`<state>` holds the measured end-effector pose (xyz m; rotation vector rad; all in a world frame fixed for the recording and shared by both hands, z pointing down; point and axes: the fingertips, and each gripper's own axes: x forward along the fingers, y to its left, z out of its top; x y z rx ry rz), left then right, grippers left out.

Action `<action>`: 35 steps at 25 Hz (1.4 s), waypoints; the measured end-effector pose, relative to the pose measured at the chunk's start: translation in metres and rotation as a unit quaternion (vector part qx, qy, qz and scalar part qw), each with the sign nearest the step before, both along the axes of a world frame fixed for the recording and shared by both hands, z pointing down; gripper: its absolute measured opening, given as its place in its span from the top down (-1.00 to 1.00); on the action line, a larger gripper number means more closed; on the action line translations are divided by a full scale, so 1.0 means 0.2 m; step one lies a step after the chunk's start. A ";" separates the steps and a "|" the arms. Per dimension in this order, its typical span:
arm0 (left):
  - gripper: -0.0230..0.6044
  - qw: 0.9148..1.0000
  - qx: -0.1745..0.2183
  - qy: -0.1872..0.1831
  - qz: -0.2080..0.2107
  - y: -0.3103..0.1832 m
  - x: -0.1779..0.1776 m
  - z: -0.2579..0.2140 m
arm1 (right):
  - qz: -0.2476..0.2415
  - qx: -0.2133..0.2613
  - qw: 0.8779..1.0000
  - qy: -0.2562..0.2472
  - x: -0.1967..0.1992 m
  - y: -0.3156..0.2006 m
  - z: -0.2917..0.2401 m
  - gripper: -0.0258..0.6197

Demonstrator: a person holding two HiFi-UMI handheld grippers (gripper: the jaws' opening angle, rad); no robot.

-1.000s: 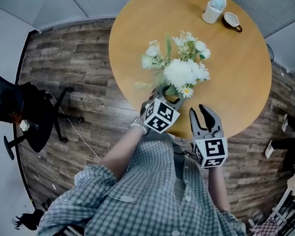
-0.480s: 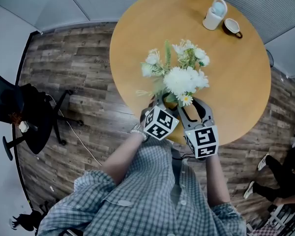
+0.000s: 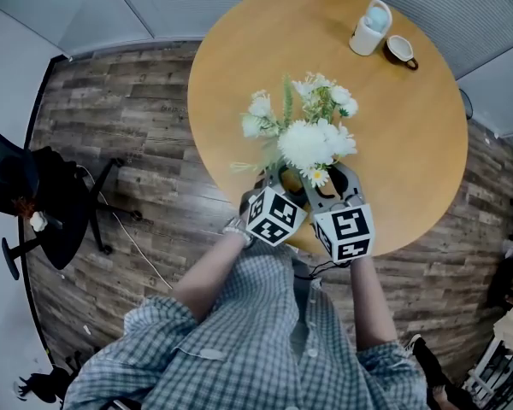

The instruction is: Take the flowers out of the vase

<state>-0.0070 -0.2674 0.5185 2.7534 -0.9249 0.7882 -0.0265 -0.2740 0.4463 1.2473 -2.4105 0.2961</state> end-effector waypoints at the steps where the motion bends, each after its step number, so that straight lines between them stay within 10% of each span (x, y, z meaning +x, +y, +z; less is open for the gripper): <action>1: 0.12 1.000 0.000 -0.001 0.001 0.00 0.01 0.00 | 0.004 0.006 1.000 -0.007 0.01 -0.01 -0.01 0.44; 6: 0.12 1.000 0.002 -0.001 0.001 0.01 0.01 0.00 | 0.021 0.021 0.999 -0.046 0.02 0.00 -0.03 0.78; 35: 0.12 1.000 0.007 -0.006 -0.006 -0.01 0.01 0.01 | 0.099 0.122 0.973 -0.169 0.18 -0.11 -0.59 0.81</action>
